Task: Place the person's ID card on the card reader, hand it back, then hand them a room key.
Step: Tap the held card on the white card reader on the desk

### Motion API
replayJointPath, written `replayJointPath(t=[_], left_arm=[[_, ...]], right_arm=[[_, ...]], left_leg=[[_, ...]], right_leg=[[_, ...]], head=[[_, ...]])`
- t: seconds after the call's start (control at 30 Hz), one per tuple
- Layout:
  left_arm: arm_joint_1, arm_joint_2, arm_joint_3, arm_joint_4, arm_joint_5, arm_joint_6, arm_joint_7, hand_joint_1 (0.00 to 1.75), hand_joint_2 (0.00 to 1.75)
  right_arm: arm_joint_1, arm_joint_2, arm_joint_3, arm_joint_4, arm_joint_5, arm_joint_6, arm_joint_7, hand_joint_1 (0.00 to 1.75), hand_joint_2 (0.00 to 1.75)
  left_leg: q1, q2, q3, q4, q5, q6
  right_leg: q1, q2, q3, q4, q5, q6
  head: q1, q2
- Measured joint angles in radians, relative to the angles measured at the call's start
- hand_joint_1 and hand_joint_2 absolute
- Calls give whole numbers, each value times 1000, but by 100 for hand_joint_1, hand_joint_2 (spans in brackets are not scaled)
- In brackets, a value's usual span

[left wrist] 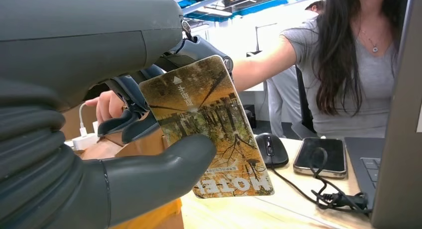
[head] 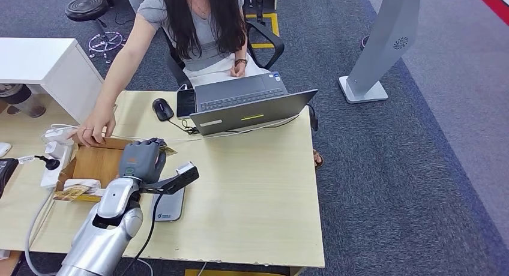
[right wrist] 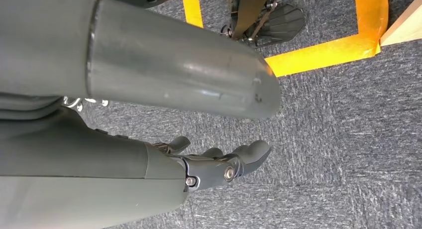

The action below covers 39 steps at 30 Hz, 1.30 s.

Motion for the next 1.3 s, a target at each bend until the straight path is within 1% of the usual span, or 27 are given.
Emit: replayJointPath(t=[0.27, 0.53, 0.6, 0.73, 0.87, 0.97, 1.03, 1.1, 1.17, 1.23, 1.3], left_arm=[[34, 19, 13, -13, -19, -6, 9, 175, 175], [47, 26, 18, -22, -22, -6, 9, 175, 175], [57, 34, 22, -30, -24, -6, 13, 175, 175], [125, 76, 60, -75, -22, 2, 12, 175, 175], [191, 111, 119, -134, -6, 0, -21, 175, 175], [244, 126, 150, -188, -7, -1, -47, 175, 175], [309, 133, 160, -249, -23, 17, -81, 175, 175], [405, 138, 158, -341, -54, 52, -106, 175, 175], [492, 142, 143, -426, -83, 73, -94, 175, 175], [549, 149, 122, -487, -96, 82, -75, 175, 175], [579, 160, 98, -528, -99, 87, -64, 175, 175]], right_arm=[[0, 0, -11, 1, -1, -1, -2, 0, 0], [0, 0, -13, 1, -1, -1, -2, 0, 0], [0, 1, -13, 1, -1, -2, -1, 0, 0], [4, 3, -16, 1, -2, -5, 1, 0, 0], [5, 4, -23, 1, -4, -4, -3, 0, 0], [5, 4, -32, 1, -9, -5, -3, 0, 0], [6, 5, -42, 1, -20, -16, 4, 0, 0], [8, 6, -55, 1, -32, -31, 14, 0, 0], [13, 6, -68, 1, -37, -38, 16, 0, 87], [14, 7, -78, 1, -40, -39, 12, 0, 175], [12, 8, -86, 1, -41, -40, 8, 0, 175]], left_leg=[[0, 0, 0, 0, 0, 0], [0, 0, 0, 0, 0, 0], [0, 1, 0, 0, 0, 0], [1, 4, 0, 0, -1, 0], [1, 3, -1, -1, -1, -1], [1, 3, -1, -1, -1, -1], [1, 5, 0, -1, -3, -1], [0, 7, 1, -1, -4, -1], [0, 7, 1, -1, -5, 0], [0, 7, 0, 0, -6, 1], [0, 6, 0, 0, -6, 2]], right_leg=[[0, 0, 0, 0, 0, 0], [0, 0, 0, 0, 0, 0], [0, 0, 0, 0, 0, 0], [0, 3, -1, 1, 0, 0], [1, 3, -2, 1, -1, -1], [1, 3, -2, 1, -1, -1], [1, 4, -2, 0, -1, -1], [0, 7, -2, 0, -2, 0], [0, 7, -2, 0, -3, 1], [0, 6, -2, -1, -4, 2], [0, 5, -1, -1, -4, 2]], head=[[0, 0], [0, 0], [0, 0], [0, 0], [0, 0], [0, 0], [0, 0], [0, 0], [1, 0], [1, 0], [1, 0]])
